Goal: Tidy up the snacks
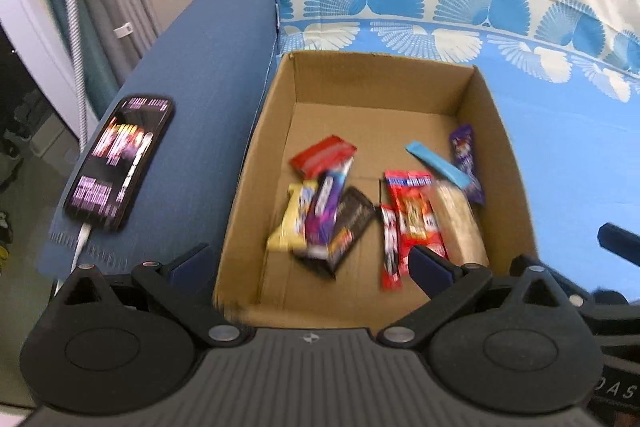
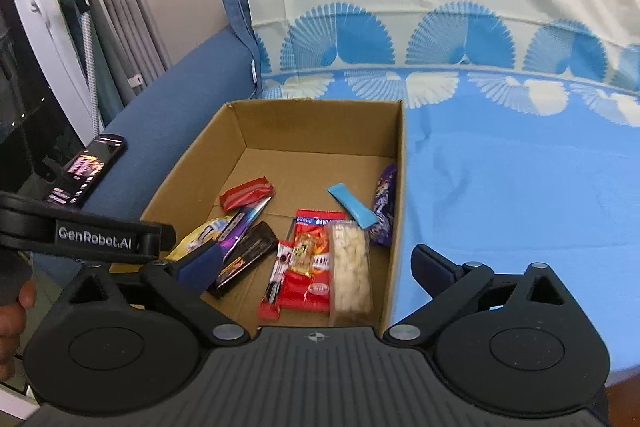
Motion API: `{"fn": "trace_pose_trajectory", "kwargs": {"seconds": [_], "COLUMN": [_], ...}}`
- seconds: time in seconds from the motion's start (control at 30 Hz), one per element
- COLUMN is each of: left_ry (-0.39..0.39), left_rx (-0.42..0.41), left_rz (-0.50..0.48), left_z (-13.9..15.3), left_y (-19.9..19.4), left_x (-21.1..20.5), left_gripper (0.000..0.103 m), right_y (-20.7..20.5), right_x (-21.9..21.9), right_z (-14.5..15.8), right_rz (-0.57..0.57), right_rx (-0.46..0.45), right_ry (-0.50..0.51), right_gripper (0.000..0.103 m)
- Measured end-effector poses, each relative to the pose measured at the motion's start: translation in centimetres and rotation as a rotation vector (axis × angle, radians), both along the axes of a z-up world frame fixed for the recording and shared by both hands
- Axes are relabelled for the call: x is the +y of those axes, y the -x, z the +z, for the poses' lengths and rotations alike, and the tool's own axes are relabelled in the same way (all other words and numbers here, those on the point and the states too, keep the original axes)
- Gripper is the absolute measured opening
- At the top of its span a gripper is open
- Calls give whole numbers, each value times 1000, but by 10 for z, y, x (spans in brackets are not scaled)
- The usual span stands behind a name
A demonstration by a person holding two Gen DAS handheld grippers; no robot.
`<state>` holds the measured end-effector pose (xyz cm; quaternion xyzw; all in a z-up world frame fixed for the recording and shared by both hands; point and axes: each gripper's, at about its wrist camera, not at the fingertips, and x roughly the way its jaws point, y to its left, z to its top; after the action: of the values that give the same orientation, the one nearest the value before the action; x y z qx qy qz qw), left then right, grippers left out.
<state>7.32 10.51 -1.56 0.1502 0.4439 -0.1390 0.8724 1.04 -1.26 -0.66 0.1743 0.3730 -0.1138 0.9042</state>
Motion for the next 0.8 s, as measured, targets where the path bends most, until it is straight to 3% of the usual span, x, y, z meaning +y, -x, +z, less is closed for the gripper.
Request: {"fn": "trace_pose_trajectory", "kwargs": {"seconds": [0.27,0.5,0.63,0.8], "left_ry": [5,1,35,-14], "left_rx": [-31,-90,-104,-146], "left_rz": [34,35,59,78], "left_z": [2,4,5,8], "left_y": [60,92,105,116], "left_x": [25,33,40,40], "left_gripper": [103,103,103,103], "right_y": [54,87,101,109], "right_x": [26,41,45,50], "right_z": [15,22,26,32], "right_rz": [6,34,37,48], "right_rx": [-40,-79,-93,-120], "right_ry": [68,110,117,128], "right_gripper": [102,102,102,102]}}
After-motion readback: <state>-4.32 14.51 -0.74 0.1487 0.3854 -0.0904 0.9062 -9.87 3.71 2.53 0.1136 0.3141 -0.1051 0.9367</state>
